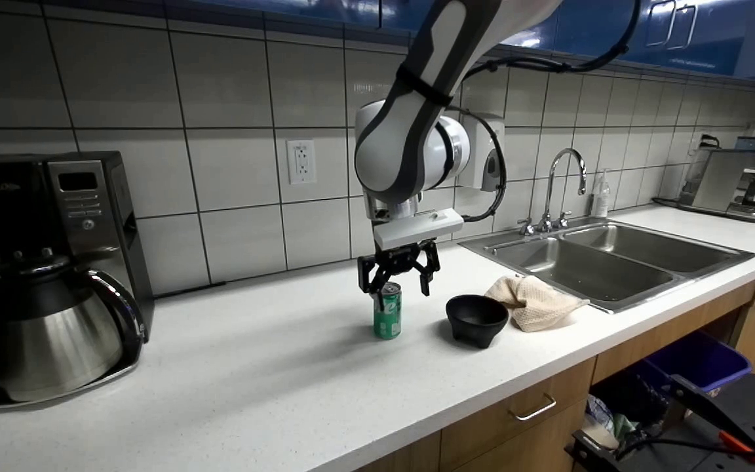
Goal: Put the can in the bowl
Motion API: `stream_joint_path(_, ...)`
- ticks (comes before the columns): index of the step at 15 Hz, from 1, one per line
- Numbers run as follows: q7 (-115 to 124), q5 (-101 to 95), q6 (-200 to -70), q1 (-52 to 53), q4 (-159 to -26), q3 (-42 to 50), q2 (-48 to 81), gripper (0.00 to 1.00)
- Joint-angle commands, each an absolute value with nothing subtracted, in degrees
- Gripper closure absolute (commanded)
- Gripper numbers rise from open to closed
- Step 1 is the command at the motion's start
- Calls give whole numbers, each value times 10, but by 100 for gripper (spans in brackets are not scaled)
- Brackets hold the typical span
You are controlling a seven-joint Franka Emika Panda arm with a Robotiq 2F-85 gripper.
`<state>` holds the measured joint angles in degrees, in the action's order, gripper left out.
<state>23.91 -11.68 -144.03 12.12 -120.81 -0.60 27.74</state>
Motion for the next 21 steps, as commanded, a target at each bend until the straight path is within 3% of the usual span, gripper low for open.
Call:
stream_joint_path(1,243,-115,-1446,135,-1177,11,305,0)
stream_joint_path(18,245,-94,-1442,144,-1084,33,389,0)
stream_joint_path(19,245,-94,-1443,145,-1082,34,392,25)
stream_joint_path(21,244,-92,-1443,145,-1079,35,395,34)
